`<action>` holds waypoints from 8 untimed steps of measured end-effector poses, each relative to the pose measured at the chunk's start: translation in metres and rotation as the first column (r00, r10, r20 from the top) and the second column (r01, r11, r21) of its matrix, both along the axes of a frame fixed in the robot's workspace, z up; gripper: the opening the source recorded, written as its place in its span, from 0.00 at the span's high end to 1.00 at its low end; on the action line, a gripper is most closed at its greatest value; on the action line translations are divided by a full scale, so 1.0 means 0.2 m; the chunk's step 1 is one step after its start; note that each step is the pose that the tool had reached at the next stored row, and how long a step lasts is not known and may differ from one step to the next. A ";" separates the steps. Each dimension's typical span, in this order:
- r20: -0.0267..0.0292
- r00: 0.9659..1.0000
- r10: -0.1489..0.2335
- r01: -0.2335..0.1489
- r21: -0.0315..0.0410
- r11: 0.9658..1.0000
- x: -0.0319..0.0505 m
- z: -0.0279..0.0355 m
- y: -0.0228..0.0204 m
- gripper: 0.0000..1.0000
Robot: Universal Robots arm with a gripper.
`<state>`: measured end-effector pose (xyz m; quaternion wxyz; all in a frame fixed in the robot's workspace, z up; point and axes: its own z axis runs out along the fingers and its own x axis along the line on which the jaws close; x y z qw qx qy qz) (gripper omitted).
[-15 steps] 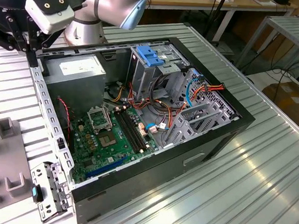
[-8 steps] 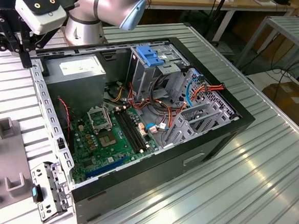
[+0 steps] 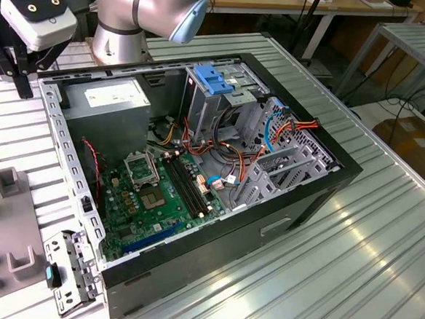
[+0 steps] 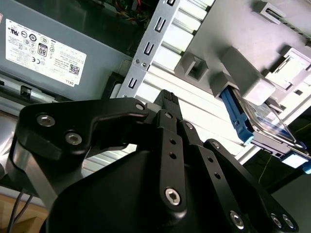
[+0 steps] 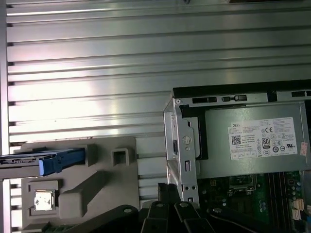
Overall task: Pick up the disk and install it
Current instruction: 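Reach for the disk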
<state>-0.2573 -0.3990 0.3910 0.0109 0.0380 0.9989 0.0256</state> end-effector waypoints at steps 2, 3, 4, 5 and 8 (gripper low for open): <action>0.000 1.000 0.000 0.000 0.000 1.000 -0.025 0.000 0.000 0.89; 0.000 1.000 0.000 0.000 0.001 1.000 -0.031 0.000 0.000 0.89; 0.000 1.000 0.000 0.000 0.001 1.000 -0.037 0.000 0.000 0.89; 0.000 1.000 0.000 0.000 0.001 1.000 -0.045 0.000 0.000 0.89; 0.000 1.000 0.000 0.000 0.001 1.000 -0.072 0.000 0.000 0.89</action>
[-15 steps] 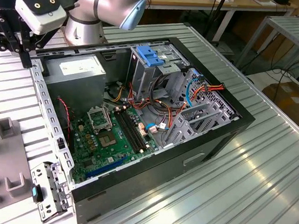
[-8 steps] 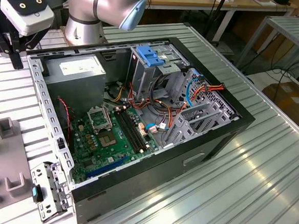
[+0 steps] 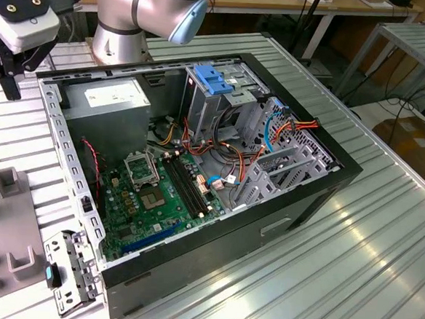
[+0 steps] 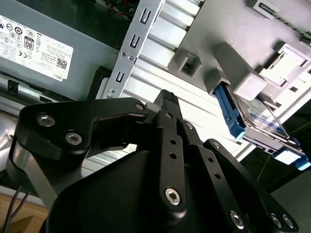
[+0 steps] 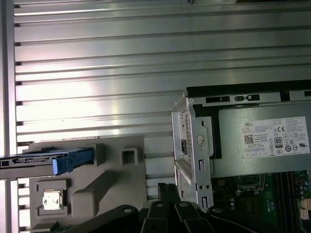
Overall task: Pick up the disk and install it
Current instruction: 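Reach for the disk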
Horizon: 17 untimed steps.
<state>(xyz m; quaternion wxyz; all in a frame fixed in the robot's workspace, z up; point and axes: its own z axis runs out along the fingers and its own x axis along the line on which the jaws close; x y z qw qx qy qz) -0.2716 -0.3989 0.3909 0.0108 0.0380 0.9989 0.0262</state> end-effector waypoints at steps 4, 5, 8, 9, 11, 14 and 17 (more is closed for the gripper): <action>0.000 1.000 0.000 0.000 0.000 1.000 -0.026 0.000 0.000 0.89; 0.000 1.000 0.000 0.000 0.001 1.000 -0.036 0.000 0.000 0.89; 0.000 1.000 0.000 0.000 0.001 1.000 -0.065 0.000 0.000 0.89; 0.000 1.000 0.000 0.000 0.001 1.000 -0.070 0.000 0.000 0.89; 0.000 1.000 0.000 0.000 0.001 1.000 -0.085 0.000 0.000 0.89; 0.000 1.000 0.000 0.000 0.002 1.000 -0.105 -0.001 0.000 0.89; 0.000 1.000 0.000 0.000 0.002 1.000 -0.128 0.000 0.000 0.89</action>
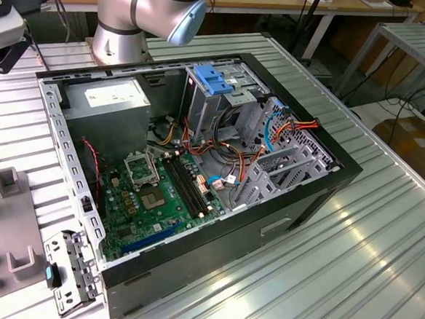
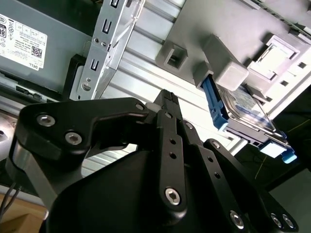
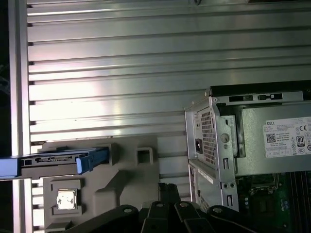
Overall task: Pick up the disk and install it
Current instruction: 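Reach for the disk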
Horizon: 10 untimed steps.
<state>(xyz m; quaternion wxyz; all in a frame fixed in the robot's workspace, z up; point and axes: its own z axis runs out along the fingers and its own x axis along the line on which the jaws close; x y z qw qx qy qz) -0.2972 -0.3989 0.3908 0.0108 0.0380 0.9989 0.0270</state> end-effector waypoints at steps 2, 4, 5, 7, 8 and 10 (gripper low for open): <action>0.000 1.000 0.000 0.000 0.000 1.000 -0.020 0.000 0.000 0.89; 0.000 1.000 0.000 0.000 0.000 1.000 -0.033 -0.001 0.000 0.89; 0.000 1.000 0.000 0.000 0.001 1.000 -0.043 0.000 0.000 0.89; 0.000 1.000 0.000 0.000 0.001 1.000 -0.062 -0.001 0.000 0.89; 0.000 1.000 0.000 0.000 0.001 1.000 -0.067 -0.001 0.000 0.89; 0.000 1.000 0.000 0.000 0.001 1.000 -0.089 -0.001 0.000 0.89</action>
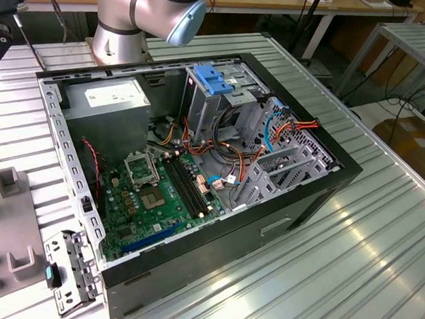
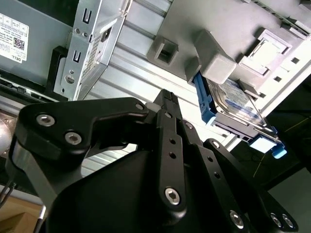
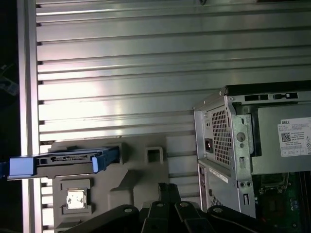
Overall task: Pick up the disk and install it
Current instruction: 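Reach for the disk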
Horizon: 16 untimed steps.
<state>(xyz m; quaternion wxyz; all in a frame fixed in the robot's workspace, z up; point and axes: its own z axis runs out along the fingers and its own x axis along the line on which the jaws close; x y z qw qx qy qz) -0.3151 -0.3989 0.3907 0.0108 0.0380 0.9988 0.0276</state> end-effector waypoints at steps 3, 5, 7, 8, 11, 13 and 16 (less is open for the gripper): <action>0.000 1.000 0.000 0.000 0.000 1.000 -0.024 0.000 0.000 0.89; 0.000 1.000 0.000 0.000 0.000 1.000 -0.037 0.000 0.000 0.89; 0.000 1.000 0.000 0.000 0.000 1.000 -0.050 0.000 0.000 0.89; 0.000 1.000 0.000 0.000 0.000 1.000 -0.060 0.000 0.000 0.89; 0.000 1.000 0.000 0.000 0.001 1.000 -0.090 -0.001 0.001 0.89; 0.000 1.000 0.000 0.000 0.001 1.000 -0.114 -0.001 0.007 0.89; 0.000 1.000 0.000 0.000 0.002 1.000 -0.146 -0.002 0.021 0.89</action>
